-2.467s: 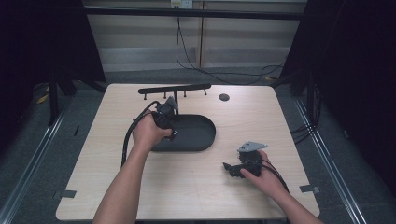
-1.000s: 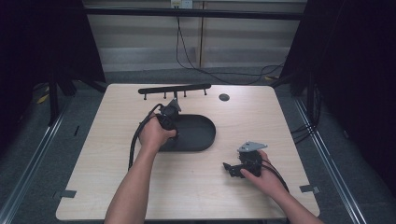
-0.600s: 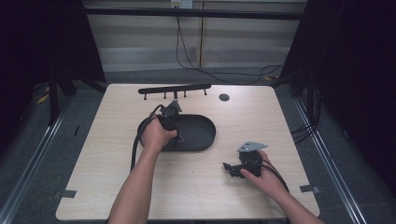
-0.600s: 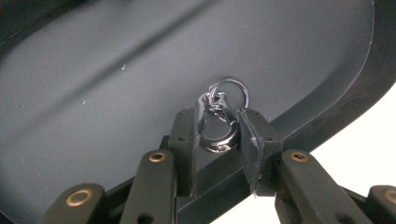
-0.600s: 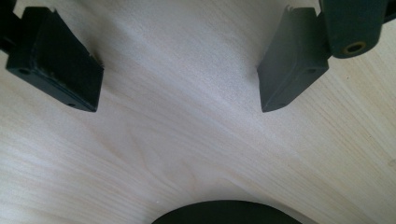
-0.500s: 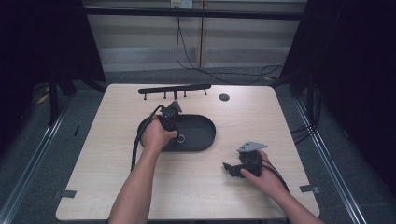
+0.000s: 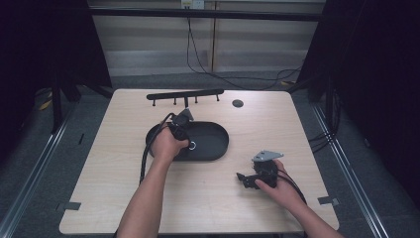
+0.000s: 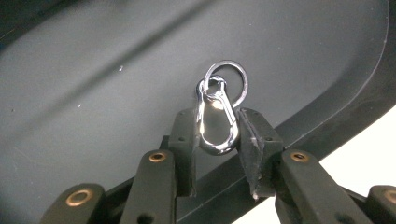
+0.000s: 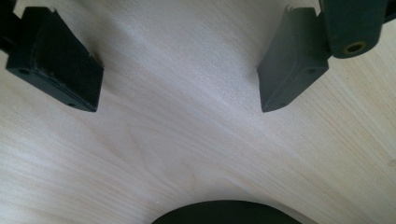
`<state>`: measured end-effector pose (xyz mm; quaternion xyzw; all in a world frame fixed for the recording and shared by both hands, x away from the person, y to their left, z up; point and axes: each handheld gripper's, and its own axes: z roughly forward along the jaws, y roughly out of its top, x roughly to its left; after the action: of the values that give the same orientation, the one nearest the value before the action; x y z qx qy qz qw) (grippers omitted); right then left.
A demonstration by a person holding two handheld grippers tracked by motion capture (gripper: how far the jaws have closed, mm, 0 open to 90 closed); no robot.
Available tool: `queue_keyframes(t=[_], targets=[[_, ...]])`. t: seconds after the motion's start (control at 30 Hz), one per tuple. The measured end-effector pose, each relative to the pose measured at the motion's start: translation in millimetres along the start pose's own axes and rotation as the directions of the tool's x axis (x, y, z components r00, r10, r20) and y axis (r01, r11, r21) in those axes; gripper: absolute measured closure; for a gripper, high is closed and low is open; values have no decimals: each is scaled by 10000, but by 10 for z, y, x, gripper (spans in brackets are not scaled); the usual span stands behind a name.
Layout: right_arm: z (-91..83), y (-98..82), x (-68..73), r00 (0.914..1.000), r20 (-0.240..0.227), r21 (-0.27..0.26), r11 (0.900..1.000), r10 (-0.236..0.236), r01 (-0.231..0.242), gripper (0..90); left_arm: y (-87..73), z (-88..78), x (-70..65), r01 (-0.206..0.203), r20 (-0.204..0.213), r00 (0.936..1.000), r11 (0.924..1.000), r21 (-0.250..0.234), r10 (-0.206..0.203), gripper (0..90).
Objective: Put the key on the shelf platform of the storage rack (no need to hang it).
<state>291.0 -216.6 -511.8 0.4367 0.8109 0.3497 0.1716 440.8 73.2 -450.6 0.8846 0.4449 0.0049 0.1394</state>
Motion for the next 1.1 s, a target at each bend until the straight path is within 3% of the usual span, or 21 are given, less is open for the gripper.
queue_keyframes(t=[0.6,0.67,1.1], targets=[[-1,-1,0,10000,-11,0,10000,-11,11,137,0,66,25,209,21,9998,9998,-21,-209,682],[-1,-1,0,10000,-10,1,10000,-10,10,137,-1,62,29,220,87,9997,9997,-72,-219,735],[-1,-1,0,10000,-12,-1,10000,-15,15,137,-17,9,41,189,76,9998,9998,-99,-188,705]])
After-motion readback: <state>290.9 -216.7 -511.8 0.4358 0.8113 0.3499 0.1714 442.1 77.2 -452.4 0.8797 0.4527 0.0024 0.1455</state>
